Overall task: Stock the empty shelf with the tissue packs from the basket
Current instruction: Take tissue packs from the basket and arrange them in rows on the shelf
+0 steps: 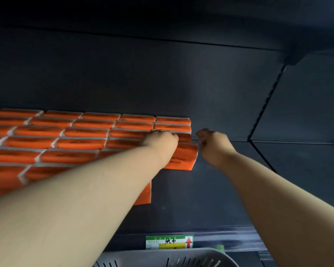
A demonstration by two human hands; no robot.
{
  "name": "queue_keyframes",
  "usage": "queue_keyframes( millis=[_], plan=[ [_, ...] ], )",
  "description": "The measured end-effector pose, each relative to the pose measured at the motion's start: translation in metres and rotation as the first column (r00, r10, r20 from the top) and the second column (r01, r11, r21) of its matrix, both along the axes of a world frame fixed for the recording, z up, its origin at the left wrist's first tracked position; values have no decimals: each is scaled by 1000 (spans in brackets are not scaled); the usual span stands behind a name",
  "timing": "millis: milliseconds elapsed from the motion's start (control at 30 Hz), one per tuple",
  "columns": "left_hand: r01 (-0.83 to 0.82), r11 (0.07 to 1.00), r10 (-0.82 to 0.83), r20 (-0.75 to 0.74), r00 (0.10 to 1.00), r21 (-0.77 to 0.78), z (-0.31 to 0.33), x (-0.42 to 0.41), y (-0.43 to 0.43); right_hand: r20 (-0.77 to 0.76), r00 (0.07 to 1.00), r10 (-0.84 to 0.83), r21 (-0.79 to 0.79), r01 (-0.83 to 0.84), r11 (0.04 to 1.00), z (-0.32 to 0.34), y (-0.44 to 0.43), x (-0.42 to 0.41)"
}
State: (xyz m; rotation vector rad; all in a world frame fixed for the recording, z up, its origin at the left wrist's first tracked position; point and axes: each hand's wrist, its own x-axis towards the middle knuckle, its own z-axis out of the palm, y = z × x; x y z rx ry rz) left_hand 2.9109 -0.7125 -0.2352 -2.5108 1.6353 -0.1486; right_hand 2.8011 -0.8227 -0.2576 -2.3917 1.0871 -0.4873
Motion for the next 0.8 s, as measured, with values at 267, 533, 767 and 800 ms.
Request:
queue_keyframes(
  millis=[267,533,767,800],
  plan=[
    [-171,985,168,-103,980,-28,-7,2,-1,-11,1000,22,-15,-22,1000,-6,9,7],
    [-111,994,110,-40,993,-10,-9,10,11,-83,993,-81,-17,80,997,-1,17,9],
    [-72,996,71,-30,997,-44,-7,15,22,27,991,-133,79,130,988,-4,24,22],
    [-64,997,63,-28,998,-44,-8,15,23,39,991,-132,77,129,989,-5,24,22]
  ],
)
